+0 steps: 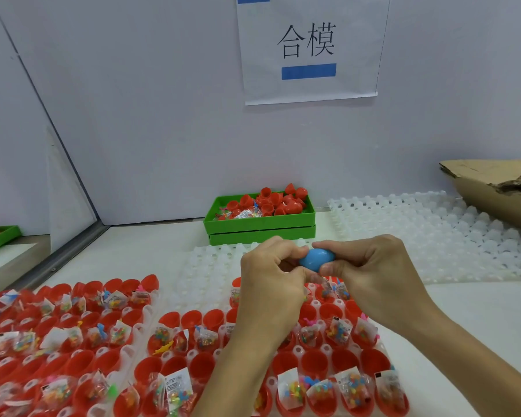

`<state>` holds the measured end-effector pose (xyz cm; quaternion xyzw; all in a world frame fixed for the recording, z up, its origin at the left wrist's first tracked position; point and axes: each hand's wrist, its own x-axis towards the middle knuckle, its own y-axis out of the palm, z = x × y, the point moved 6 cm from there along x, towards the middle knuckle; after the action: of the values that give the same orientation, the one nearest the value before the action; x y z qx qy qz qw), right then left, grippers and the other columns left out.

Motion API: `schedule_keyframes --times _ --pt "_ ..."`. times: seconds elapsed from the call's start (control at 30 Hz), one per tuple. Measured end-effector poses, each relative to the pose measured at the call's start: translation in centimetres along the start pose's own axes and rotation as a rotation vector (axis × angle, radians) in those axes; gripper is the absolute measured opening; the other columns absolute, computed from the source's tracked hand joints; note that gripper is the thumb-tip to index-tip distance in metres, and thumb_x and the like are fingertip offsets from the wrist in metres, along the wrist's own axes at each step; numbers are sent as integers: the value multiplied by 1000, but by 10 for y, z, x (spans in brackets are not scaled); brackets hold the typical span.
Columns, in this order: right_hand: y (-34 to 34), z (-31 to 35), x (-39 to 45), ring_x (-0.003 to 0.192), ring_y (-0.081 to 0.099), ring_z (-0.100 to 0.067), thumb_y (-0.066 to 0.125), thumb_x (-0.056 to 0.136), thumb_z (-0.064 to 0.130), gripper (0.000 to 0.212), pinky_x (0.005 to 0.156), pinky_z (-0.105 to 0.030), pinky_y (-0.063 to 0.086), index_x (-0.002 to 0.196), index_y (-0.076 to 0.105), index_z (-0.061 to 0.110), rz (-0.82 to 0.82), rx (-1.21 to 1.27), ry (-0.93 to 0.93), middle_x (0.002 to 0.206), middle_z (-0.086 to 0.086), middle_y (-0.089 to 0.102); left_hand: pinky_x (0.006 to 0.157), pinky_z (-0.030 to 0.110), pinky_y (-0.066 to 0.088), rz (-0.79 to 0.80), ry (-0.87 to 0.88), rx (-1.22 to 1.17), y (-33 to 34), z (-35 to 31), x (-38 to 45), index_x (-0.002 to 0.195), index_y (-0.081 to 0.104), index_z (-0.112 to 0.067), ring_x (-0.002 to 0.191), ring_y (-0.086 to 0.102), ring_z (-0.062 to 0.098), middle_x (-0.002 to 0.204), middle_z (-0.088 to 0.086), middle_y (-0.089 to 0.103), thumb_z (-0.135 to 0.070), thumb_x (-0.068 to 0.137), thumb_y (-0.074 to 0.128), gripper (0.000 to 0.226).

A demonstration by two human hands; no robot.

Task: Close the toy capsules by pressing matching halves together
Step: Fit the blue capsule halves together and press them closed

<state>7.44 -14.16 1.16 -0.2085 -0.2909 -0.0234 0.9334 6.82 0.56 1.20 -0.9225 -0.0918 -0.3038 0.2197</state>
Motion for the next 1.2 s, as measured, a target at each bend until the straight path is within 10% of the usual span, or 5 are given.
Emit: schedule_keyframes --times 0.3,0.63,1.2 --pt "25 -12 -8 102 69 -6 70 88 18 47 89 -28 57 134 59 21 218 209 214 121 6 68 59 9 43 23 137 177 1 -7 -1 76 61 -18 72 52 4 73 -13 53 1 73 79 26" --pt "19 -27 -3 96 73 -29 68 73 35 47 79 -31 60 115 69 15 144 644 313 98 -12 76 77 14 54 212 -232 -432 3 15 2 112 71 -25 108 65 2 108 -11 73 -24 74 81 40" --pt "19 -16 0 94 73 -35 65 78 26 55 74 -32 60 132 56 18 184 814 343 104 -19 73 93 34 56 309 -219 -379 20 14 -5 114 64 -28 108 65 7 109 -12 70 -46 82 62 37"
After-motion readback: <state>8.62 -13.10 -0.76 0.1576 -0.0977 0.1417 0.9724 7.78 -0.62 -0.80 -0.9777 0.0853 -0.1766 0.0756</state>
